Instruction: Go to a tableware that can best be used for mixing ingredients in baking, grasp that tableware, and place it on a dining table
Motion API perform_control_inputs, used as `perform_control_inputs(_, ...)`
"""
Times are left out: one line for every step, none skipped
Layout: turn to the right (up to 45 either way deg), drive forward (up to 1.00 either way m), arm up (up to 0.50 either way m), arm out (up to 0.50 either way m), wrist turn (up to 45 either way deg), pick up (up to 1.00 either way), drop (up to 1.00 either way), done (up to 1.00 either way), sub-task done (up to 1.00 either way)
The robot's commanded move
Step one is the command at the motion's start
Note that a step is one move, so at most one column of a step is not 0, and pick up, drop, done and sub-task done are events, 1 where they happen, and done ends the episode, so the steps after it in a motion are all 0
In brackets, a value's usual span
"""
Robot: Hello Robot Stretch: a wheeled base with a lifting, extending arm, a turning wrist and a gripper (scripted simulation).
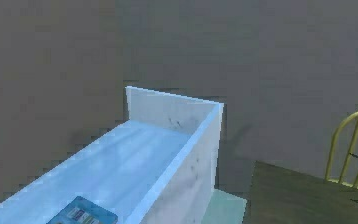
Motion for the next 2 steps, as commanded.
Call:
perform_control_inputs(0.0,0.00,0.04,0.00,0.0,0.00,0.00,0.00,0.00)
perform_control_inputs(0.0,0.00,0.00,-0.08,0.0,0.00,0.00,0.00,0.00)
